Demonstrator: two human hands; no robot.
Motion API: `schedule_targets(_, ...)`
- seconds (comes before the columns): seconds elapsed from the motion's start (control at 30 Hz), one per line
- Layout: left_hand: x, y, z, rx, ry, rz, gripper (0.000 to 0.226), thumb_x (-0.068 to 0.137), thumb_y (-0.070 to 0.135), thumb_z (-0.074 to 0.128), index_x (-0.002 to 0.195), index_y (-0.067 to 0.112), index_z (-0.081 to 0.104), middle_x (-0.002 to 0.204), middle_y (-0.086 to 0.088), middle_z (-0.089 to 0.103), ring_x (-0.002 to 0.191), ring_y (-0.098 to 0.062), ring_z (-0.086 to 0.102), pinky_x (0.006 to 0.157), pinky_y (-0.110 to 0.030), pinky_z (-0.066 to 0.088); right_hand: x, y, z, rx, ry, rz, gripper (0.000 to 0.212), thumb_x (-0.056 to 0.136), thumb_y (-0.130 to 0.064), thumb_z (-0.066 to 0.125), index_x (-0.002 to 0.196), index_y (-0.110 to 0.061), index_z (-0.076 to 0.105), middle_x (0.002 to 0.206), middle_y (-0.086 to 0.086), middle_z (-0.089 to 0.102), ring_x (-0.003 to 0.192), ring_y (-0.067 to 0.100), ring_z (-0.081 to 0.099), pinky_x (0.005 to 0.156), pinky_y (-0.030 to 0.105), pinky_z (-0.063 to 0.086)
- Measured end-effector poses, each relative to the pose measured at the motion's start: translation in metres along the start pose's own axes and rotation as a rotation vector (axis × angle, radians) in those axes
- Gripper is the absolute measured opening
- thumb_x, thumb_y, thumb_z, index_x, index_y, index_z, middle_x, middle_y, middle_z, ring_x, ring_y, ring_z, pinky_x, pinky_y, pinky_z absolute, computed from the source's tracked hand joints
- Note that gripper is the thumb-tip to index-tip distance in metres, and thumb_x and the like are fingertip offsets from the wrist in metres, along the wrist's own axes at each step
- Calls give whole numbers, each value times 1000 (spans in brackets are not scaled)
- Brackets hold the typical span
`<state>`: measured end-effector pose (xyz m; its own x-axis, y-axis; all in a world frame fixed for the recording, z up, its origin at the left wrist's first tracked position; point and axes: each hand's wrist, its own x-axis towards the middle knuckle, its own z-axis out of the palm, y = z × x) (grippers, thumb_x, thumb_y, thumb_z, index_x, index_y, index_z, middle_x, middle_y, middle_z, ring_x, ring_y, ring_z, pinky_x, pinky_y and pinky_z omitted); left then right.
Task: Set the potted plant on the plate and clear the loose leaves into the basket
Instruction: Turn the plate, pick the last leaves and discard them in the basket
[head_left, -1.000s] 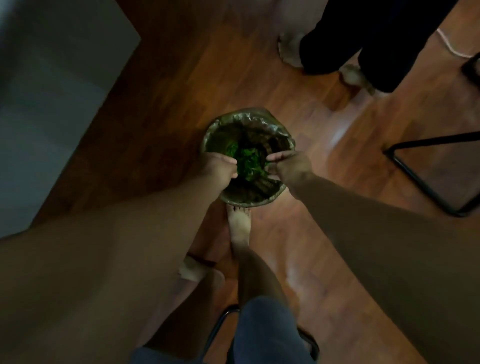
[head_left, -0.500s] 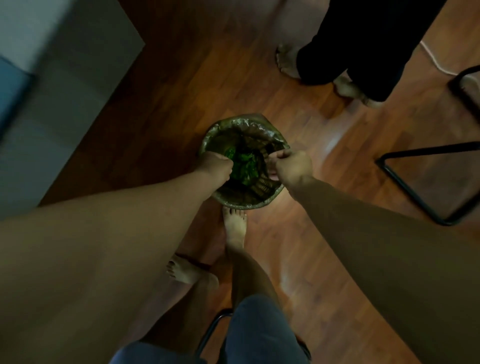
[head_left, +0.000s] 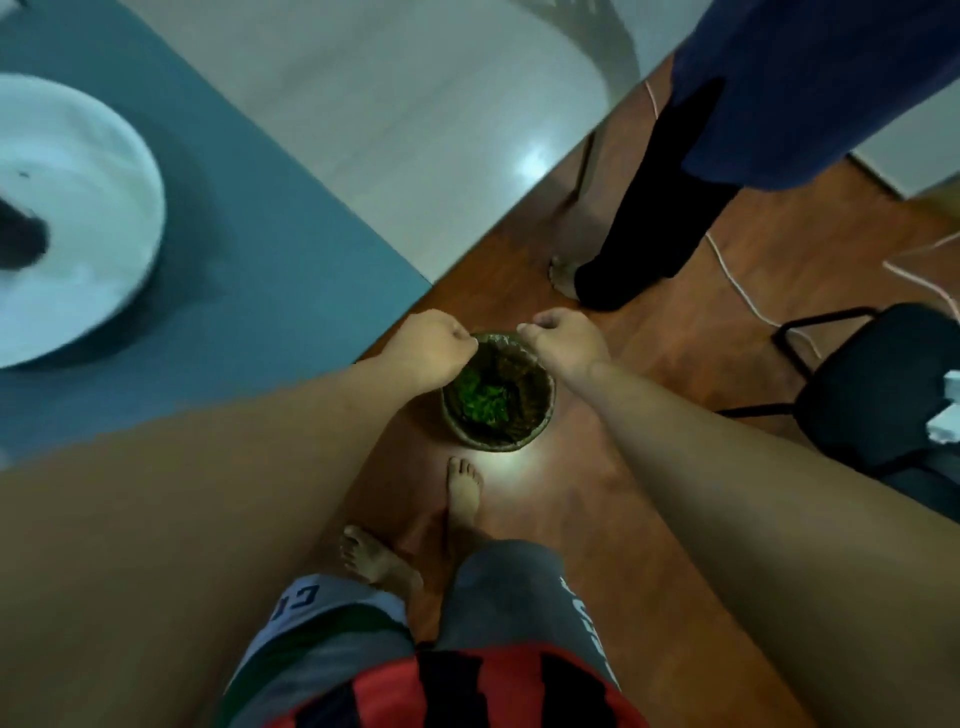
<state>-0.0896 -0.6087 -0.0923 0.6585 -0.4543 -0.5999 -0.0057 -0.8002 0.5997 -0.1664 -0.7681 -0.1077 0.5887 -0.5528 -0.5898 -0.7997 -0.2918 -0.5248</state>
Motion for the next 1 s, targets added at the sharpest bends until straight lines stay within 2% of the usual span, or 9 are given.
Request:
schedule_targets(0.1,-30,1,-45,37,72,56,26,93,28,55,81,13,72,95,-4,70,92,-20,63,76,-26,45,-30,-49,-9,-63,29,-113,41,89,-40,63,123,-17,65,119,3,68,104,19,64,87,22,43)
schedule_targets(0.17,-47,-4,-79,35,141,64,34,93,27,53,70,6,66,82,-14,68,78,-23,59,66,-33,43,-44,-78,-14,-113,30,-194,42,90,-38,63,124,-14,65,124,5,67,114,21,62,95,25,44)
schedule_targets(0.27,-75,-26,-127,6,266,34,34,91,26,52,76,0,67,77,-18,66,69,-24,56,67,-39,49,-64,-122,-10,-187,27,-309,43,89,-35,62,125,-12,65,130,5,65,122,22,58,103,29,43)
schedule_targets(0.33,-92,-49,-150,-12,334,2,33,89,27,53,71,2,65,74,-16,64,68,-25,55,66,-37,48,-71,-148,1,-205,8,-361,44,89,-34,61,127,-12,63,132,6,64,123,22,57,103,28,42)
schedule_targets(0.47,-111,-101,-169,-110,420,-103,36,88,26,54,79,-7,65,88,-22,70,71,-26,59,74,-41,54,-76,-187,32,-255,-53,-440,43,91,-30,59,130,-12,61,130,6,64,119,22,59,90,20,39)
schedule_targets(0.63,-124,-159,-169,-212,455,-277,29,87,22,53,60,11,53,61,-12,53,57,-21,48,57,-28,40,-67,-229,84,-317,-152,-533,43,90,-30,60,129,-9,61,129,9,64,122,25,57,101,29,42)
schedule_targets(0.77,-116,-192,-176,-418,579,-455,23,87,30,52,77,13,65,76,-14,63,69,-23,58,69,-39,54,-49,-259,121,-356,-225,-579,41,89,-30,61,125,-10,63,126,9,66,119,26,59,101,31,44)
schedule_targets(0.87,-105,-204,-181,-805,679,-578,24,93,33,50,86,11,58,82,-13,63,66,-25,59,63,-34,54,-28,-277,144,-270,-291,-530,48,87,-30,63,130,-11,57,124,9,65,111,27,63,95,36,50)
schedule_targets(1.0,-82,-226,-191,-1191,846,-687,28,98,33,49,103,6,56,77,-9,65,60,-21,63,50,-31,55,-6,-299,173,-31,-447,-345,64,88,-25,59,146,-14,35,90,9,67,72,23,64,62,35,56)
